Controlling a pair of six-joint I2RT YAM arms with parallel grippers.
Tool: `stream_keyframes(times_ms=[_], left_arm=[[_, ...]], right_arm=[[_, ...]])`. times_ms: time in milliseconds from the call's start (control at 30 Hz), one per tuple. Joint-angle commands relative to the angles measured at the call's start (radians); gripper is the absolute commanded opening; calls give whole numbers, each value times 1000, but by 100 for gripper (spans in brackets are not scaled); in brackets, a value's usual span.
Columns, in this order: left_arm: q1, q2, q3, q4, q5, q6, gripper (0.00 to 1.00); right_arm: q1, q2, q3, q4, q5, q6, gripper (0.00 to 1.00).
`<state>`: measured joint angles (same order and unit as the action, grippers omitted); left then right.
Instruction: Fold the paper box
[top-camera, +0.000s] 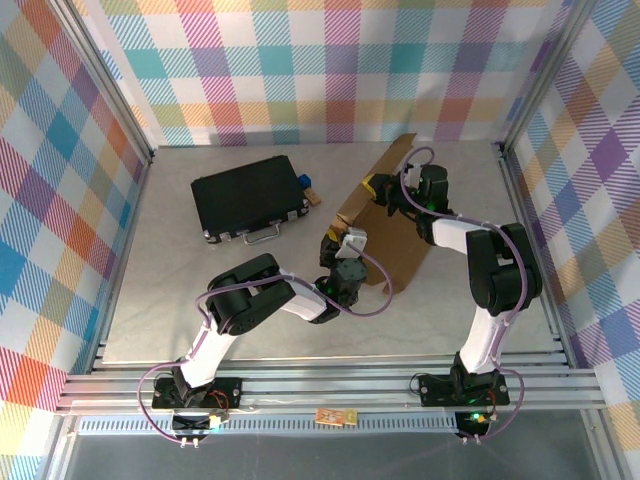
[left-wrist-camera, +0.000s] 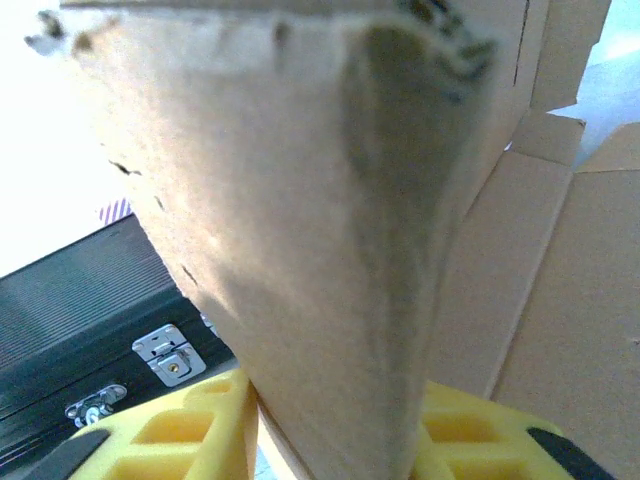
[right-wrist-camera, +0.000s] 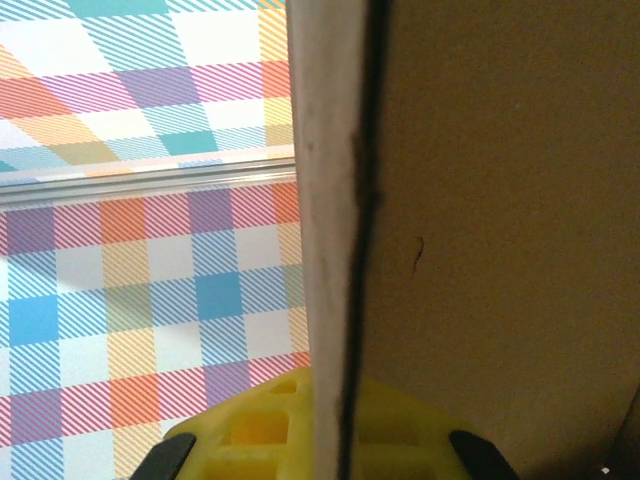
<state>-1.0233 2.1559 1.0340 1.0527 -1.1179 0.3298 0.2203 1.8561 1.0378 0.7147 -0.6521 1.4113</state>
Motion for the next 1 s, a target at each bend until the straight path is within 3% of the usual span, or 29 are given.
stream_keyframes(times_ms=[0,300,600,867,967], left_arm=[[6,4,63,101,41,-5,38],[15,14,75,99,7,-32,39],[40,41,117,86,-28,-35,28],[54,61,158,67,-28,-34,0],[57,64,164,63,-31,-29,0]], right_arm=[[61,-20,-34,-77,-66,-63,0],[103,-10,-115,111,50,-130,0],[114,40,-154,200,64,-75,0],[116,52,-149,172,68,-47,0],[117,51,-136,149,69,-39,0]])
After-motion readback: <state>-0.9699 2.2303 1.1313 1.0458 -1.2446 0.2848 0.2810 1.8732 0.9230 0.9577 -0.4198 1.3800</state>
